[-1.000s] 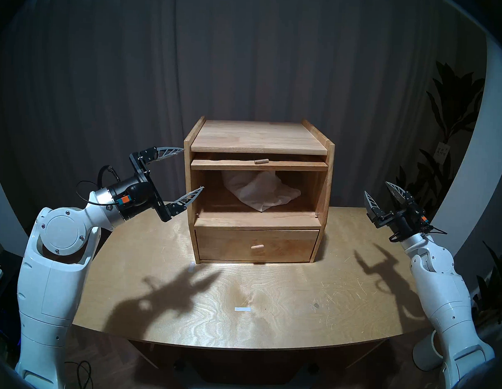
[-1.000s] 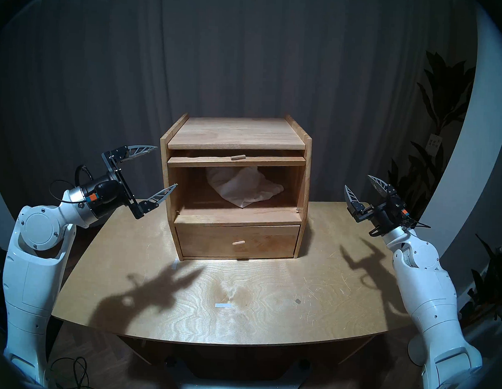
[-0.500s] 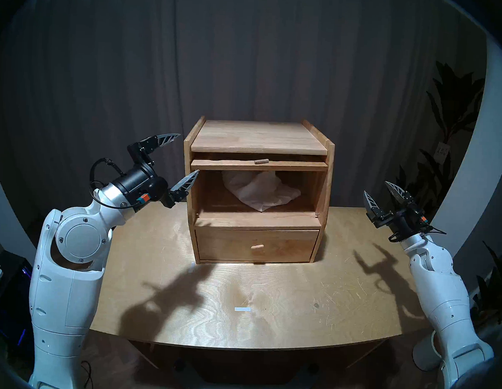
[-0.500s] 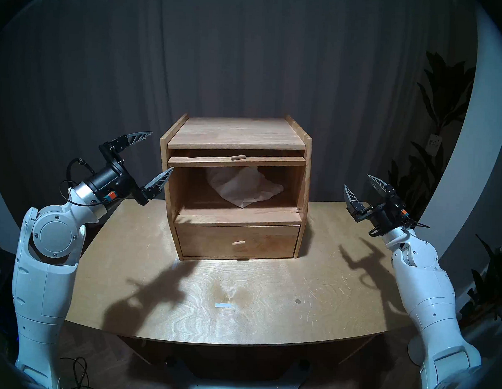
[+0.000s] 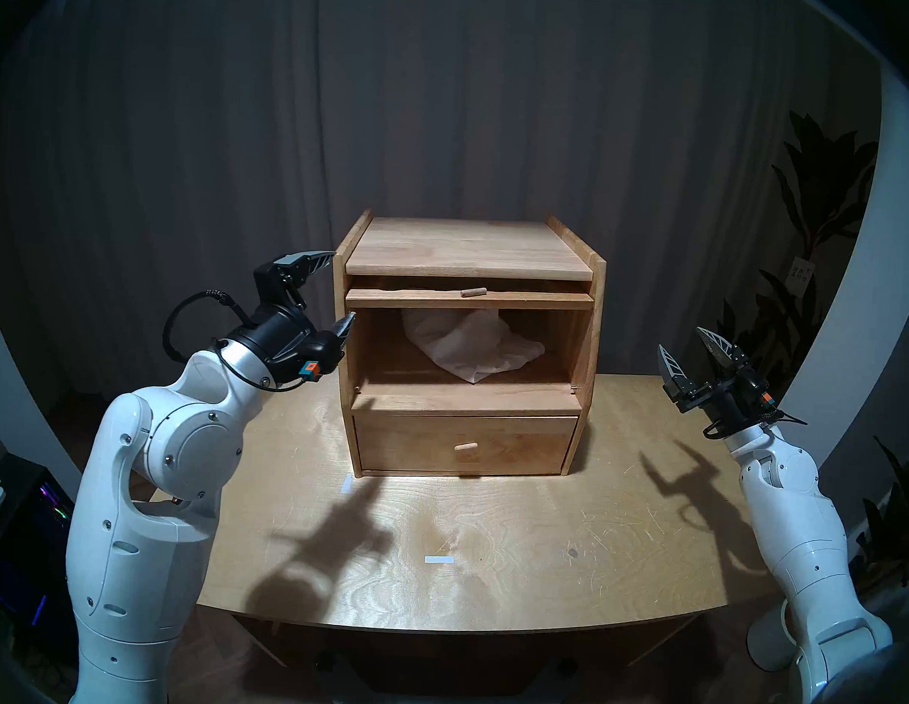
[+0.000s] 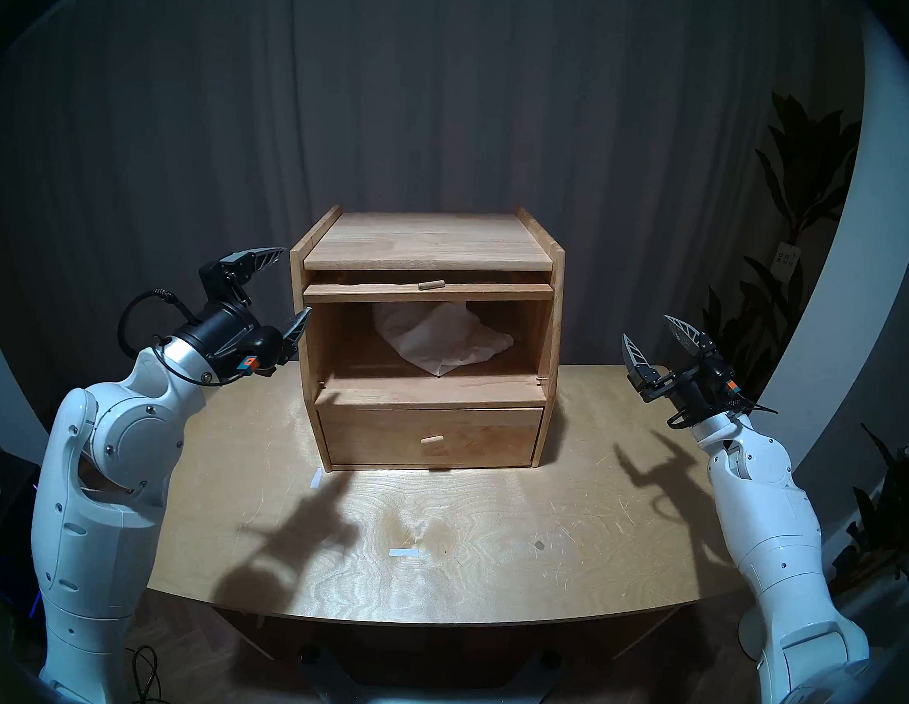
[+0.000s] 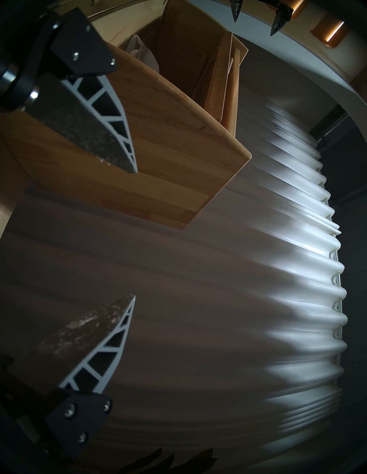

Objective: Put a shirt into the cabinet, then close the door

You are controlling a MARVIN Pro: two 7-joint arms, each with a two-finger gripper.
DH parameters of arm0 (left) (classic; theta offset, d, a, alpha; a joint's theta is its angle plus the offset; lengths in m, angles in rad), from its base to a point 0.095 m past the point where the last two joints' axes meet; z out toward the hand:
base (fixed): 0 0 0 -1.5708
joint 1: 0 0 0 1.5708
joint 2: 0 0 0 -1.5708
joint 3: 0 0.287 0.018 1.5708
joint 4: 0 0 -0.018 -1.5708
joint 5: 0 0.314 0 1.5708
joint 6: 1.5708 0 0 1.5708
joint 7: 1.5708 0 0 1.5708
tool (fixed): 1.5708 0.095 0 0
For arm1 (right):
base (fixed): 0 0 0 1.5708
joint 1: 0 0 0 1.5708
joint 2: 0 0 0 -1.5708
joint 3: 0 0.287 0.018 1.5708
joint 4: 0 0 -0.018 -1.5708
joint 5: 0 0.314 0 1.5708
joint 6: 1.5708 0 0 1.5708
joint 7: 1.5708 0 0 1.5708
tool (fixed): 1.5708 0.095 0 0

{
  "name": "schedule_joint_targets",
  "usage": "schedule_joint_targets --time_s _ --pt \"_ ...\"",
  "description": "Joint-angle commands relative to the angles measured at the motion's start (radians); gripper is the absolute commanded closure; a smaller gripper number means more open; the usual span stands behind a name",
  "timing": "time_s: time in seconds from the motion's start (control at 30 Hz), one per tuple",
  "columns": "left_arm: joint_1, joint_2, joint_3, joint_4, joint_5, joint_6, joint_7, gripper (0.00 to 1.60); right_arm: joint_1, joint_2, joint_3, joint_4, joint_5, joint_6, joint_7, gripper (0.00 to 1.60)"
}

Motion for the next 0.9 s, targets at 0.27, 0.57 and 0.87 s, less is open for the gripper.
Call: schedule_joint_targets --time_s 0.27,0.57,0.87 --pt "-0.113 -0.067 0.11 -0.087 0.061 0.197 -0.197 0.0 0.034 -0.004 0.01 0.006 0.014 -0.023 0.019 0.0" --pt "-0.084 -0.099 0.128 -0.004 0.151 0.193 -0.046 0.0 0.038 -0.008 0.014 0.013 0.017 -0.027 0.031 0.0" --pt "0.005 -0.059 0.126 -0.029 0.174 0.141 0.052 0.0 0.04 -0.011 0.017 0.016 0.016 -0.028 0.038 0.0"
